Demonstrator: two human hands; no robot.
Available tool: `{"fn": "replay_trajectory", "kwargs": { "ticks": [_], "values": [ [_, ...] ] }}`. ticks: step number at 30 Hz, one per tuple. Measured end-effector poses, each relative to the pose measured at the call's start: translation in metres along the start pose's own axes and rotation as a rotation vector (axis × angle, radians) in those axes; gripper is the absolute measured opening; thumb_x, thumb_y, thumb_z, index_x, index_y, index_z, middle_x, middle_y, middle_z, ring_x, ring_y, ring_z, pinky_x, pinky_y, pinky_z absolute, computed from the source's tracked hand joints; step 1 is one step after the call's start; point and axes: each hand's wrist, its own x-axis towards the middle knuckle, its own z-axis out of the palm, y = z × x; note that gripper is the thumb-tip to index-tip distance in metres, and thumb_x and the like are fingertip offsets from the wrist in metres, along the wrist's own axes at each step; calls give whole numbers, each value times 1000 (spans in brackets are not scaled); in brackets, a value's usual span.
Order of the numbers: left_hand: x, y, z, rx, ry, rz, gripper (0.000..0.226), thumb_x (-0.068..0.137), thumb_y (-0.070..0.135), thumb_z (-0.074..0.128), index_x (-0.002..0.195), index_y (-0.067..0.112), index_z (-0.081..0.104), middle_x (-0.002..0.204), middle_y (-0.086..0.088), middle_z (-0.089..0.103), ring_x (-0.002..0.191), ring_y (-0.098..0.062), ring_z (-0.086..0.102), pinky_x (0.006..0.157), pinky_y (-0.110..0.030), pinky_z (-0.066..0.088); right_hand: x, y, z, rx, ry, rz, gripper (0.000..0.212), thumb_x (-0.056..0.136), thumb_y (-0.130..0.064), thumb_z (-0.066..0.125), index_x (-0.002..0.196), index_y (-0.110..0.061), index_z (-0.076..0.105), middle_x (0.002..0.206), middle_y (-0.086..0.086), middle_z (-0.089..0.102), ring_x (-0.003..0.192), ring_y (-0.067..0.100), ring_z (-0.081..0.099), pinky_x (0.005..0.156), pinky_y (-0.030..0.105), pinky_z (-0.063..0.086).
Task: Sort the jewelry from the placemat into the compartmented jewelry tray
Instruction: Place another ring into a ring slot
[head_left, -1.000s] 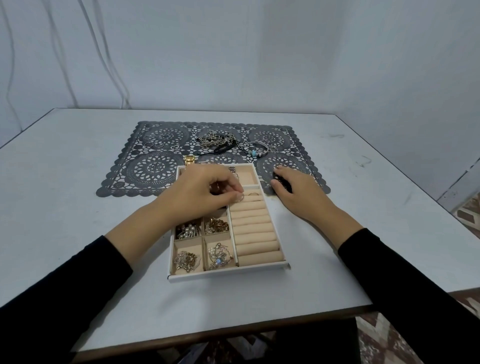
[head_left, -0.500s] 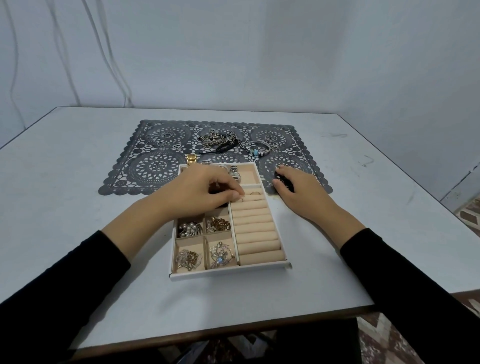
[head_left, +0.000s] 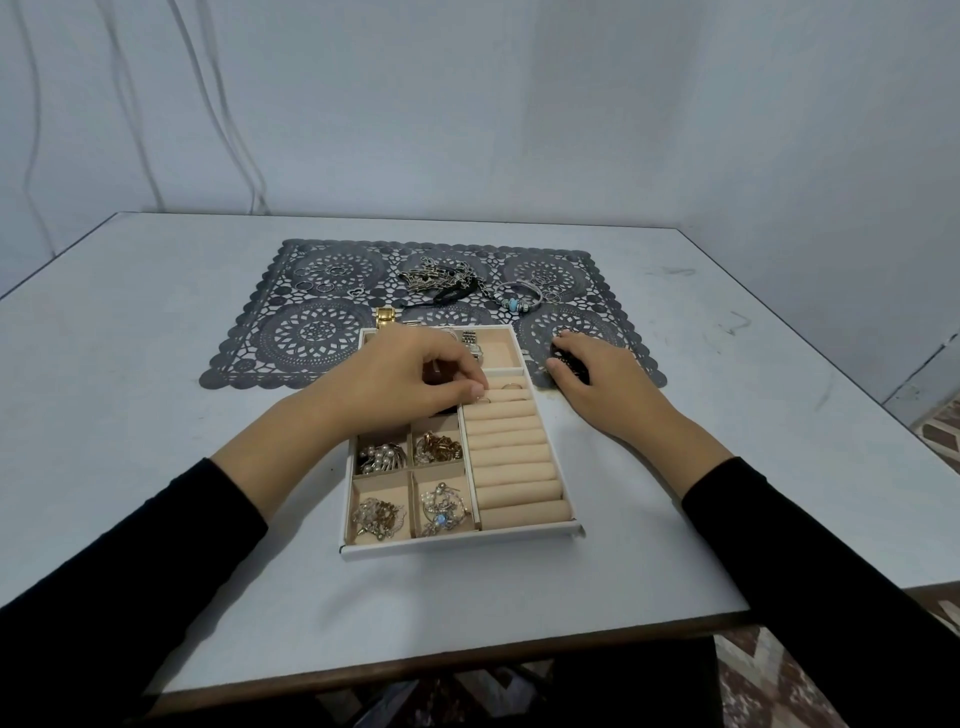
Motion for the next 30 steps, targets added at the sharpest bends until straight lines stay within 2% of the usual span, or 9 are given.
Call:
{"fn": "replay_trajectory", "kwargs": {
  "ticks": [4, 11, 17, 22, 26, 30],
  "values": [
    [0, 0, 0, 0, 4, -16, 9, 86, 30, 73, 94, 27, 76, 90, 16, 72, 89, 1, 64, 83, -27, 53, 0, 0, 0, -4, -1, 0, 32, 98, -25, 50, 118, -3, 60, 123, 12, 61, 114, 26, 54, 94, 32, 37],
    [-1, 4, 1, -8, 11, 16, 8, 83, 29, 76, 90, 25, 77, 86, 15, 72, 86, 1, 64, 80, -26, 52, -1, -1, 0, 2, -1, -3, 31, 98, -26, 50, 119, -4, 60, 123, 11, 61, 114, 25, 54, 93, 30, 36],
    [0, 1, -2, -27, -28, 1, 7, 84, 27, 75, 90, 25, 76, 85, 12, 73, 85, -4, 67, 82, -35, 56, 0, 0, 0, -3, -4, 0, 31, 98, -25, 50, 116, -2, 60, 121, 12, 61, 112, 26, 54, 93, 33, 38],
    [1, 2, 1, -29, -11, 1, 6, 83, 27, 75, 89, 25, 77, 86, 14, 73, 86, -1, 66, 82, -30, 54, 0, 2, 1, -4, -2, -6, 31, 98, -26, 50, 118, -4, 60, 121, 10, 61, 112, 24, 54, 91, 28, 36],
    [3, 0, -2, -36, -45, -17, 8, 81, 28, 77, 90, 27, 78, 86, 15, 73, 87, -1, 66, 84, -31, 56, 1, 3, 1, -11, 0, -11, 32, 98, -26, 50, 120, -5, 59, 123, 10, 61, 113, 24, 54, 90, 26, 35],
    [5, 3, -5, -49, -81, -67, 9, 81, 26, 78, 90, 27, 78, 85, 13, 74, 83, -2, 67, 79, -27, 56, 1, 3, 1, -9, 3, -10, 32, 98, -27, 50, 122, -8, 59, 124, 7, 61, 114, 23, 54, 92, 26, 35]
  ]
}}
